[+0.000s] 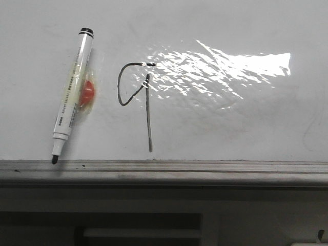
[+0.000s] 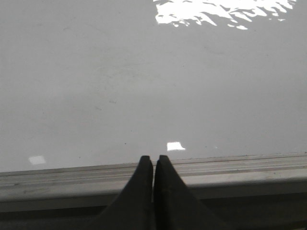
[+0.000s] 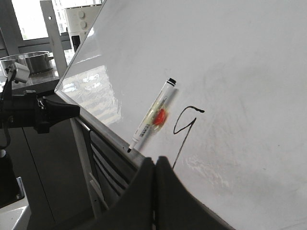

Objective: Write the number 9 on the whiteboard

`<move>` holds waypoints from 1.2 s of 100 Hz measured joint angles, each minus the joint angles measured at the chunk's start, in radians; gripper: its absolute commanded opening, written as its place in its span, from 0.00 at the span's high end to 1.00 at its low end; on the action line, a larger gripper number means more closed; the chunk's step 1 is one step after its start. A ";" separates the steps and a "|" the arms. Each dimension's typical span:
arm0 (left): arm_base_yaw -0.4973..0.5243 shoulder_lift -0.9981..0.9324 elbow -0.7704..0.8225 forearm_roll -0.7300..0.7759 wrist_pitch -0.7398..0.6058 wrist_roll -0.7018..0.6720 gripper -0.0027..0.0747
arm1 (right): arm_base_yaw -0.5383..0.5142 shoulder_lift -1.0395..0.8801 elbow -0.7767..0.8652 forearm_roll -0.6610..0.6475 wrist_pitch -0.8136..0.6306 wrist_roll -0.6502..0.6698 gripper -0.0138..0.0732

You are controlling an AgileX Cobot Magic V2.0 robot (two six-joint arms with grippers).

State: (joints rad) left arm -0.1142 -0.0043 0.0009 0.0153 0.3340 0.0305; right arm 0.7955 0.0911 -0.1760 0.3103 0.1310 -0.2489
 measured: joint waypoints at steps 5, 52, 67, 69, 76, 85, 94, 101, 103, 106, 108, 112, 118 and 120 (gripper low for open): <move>0.000 0.000 0.000 0.000 0.000 0.000 0.99 | 0.000 0.000 0.000 0.000 0.000 0.000 0.91; 0.000 0.000 0.000 0.001 0.000 0.000 0.99 | -0.007 -0.009 0.025 0.000 -0.024 0.000 0.91; 0.000 0.000 0.000 0.001 0.000 0.000 0.99 | -0.065 -0.011 0.120 0.000 -0.087 0.000 0.91; 0.000 0.000 0.000 0.001 0.000 -0.001 0.99 | -0.075 -0.011 0.137 0.000 -0.109 0.000 0.91; 0.000 0.000 0.000 0.001 0.000 -0.001 0.99 | -0.112 -0.011 0.187 0.000 -0.209 0.000 0.91; 0.000 0.000 0.000 0.001 0.000 -0.001 0.99 | -0.174 -0.011 0.189 -0.033 -0.326 0.000 0.91; 0.000 0.000 0.000 0.001 0.000 -0.001 0.99 | -0.256 -0.011 0.189 -0.171 -0.422 0.017 0.91; 0.000 0.000 0.000 0.001 0.000 -0.001 0.99 | -0.338 -0.015 0.189 -0.278 -0.453 0.066 0.91; 0.000 0.000 0.000 0.001 0.000 -0.001 0.99 | -0.364 -0.018 0.189 -0.300 -0.453 0.085 0.91; 0.000 0.000 0.000 0.001 0.000 -0.001 0.99 | -0.402 -0.021 0.189 -0.321 -0.443 0.115 0.91; 0.000 0.000 0.000 0.001 0.000 -0.001 0.99 | -0.431 -0.023 0.189 -0.332 -0.430 0.138 0.91; 0.000 0.000 0.000 0.001 0.000 -0.001 0.99 | -0.491 -0.027 0.189 -0.347 -0.388 0.185 0.91; 0.000 0.000 0.000 0.001 0.000 -0.001 0.99 | -0.574 -0.033 0.189 -0.358 -0.304 0.243 0.91; 0.000 0.000 0.000 0.001 0.000 -0.001 0.99 | -0.604 -0.036 0.189 -0.358 -0.266 0.249 0.91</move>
State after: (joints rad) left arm -0.1142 -0.0043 0.0009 0.0160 0.3340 0.0298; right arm 0.1911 0.0552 0.0131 -0.0474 -0.1354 0.0000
